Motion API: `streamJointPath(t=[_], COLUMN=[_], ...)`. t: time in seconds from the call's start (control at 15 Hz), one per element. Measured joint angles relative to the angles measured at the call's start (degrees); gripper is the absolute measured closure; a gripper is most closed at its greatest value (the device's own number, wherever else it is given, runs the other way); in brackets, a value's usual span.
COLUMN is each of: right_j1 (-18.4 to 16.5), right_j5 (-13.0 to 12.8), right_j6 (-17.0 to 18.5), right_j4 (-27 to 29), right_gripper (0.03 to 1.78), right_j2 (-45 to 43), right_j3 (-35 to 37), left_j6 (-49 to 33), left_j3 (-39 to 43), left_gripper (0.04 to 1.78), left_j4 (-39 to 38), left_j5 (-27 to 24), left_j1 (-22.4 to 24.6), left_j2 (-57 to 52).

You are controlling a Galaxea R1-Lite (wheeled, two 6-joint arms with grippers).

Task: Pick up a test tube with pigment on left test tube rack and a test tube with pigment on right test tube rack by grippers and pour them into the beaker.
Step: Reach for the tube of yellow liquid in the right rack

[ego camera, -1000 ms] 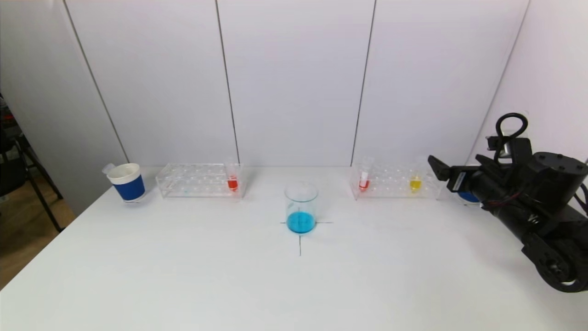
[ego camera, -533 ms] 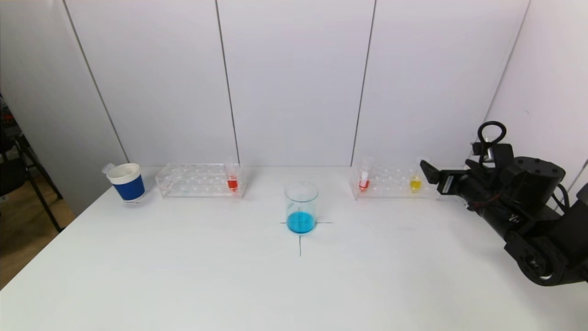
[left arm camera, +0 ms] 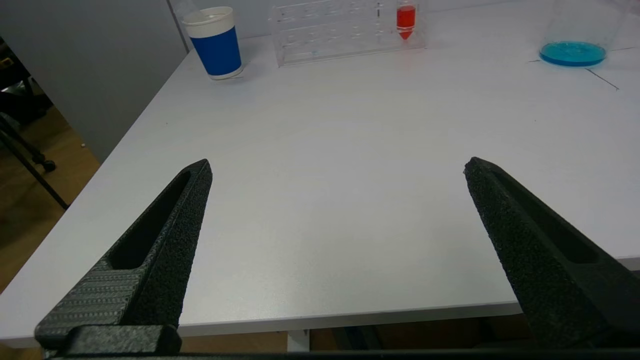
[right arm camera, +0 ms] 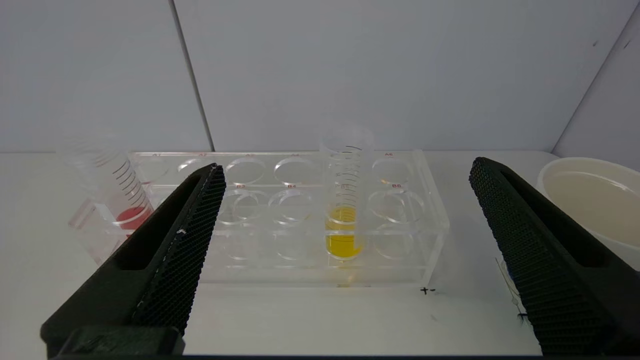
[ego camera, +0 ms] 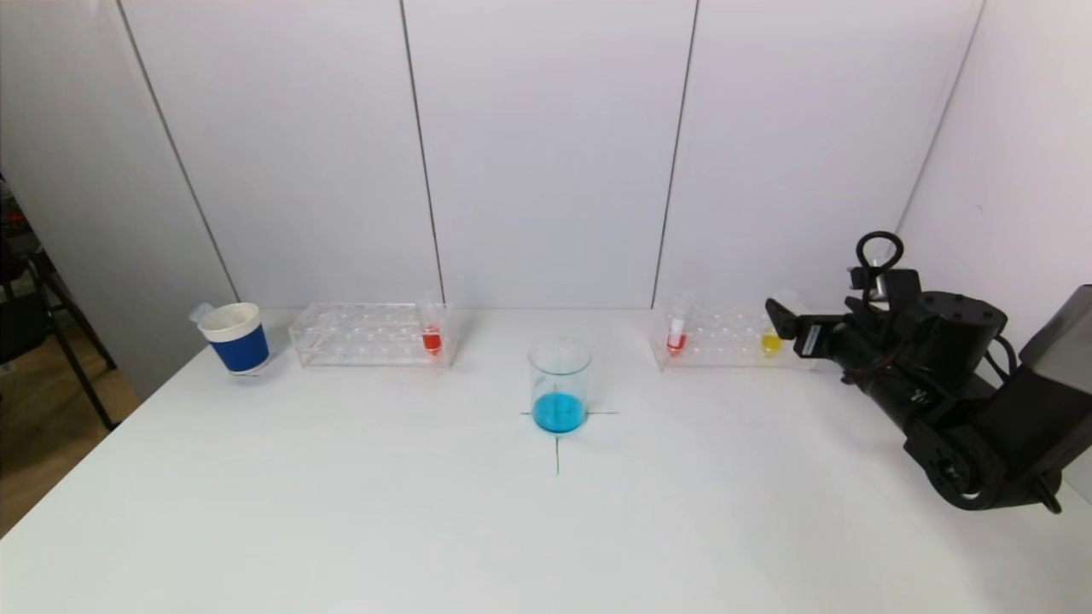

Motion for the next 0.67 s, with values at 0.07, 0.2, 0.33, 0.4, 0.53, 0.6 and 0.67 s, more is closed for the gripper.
streamJointPath(t=[0.07, 0.2, 0.33, 0.4, 0.53, 0.6, 0.67], right_j1=[0.0, 0.0, 0.0, -0.1, -0.2, -0.4, -0.6], right_j5=[0.0, 0.0, -0.3, -0.6, -1.0, -1.0, -1.0], right_j6=[0.0, 0.0, -0.1, -0.1, -0.2, -0.2, -0.2], right_j4=[0.0, 0.2, 0.5, 0.6, 1.2, 1.5, 2.0], right_gripper=[0.04, 0.04, 0.04, 0.04, 0.04, 0.04, 0.04], right_j2=[0.9, 2.3, 3.7, 4.2, 5.3, 5.7, 6.0], right_j3=[-0.9, -2.5, -4.2, -4.9, -6.5, -7.2, -7.8], left_j6=[0.0, 0.0, 0.0, 0.0, 0.0, 0.0, 0.0], left_j3=[0.0, 0.0, 0.0, 0.0, 0.0, 0.0, 0.0], left_gripper=[0.06, 0.06, 0.06, 0.06, 0.06, 0.06, 0.06], left_j4=[0.0, 0.0, 0.0, 0.0, 0.0, 0.0, 0.0], left_j5=[0.0, 0.0, 0.0, 0.0, 0.0, 0.0, 0.0], left_j1=[0.0, 0.0, 0.0, 0.0, 0.0, 0.0, 0.0], left_j2=[0.0, 0.0, 0.0, 0.0, 0.0, 0.0, 0.0])
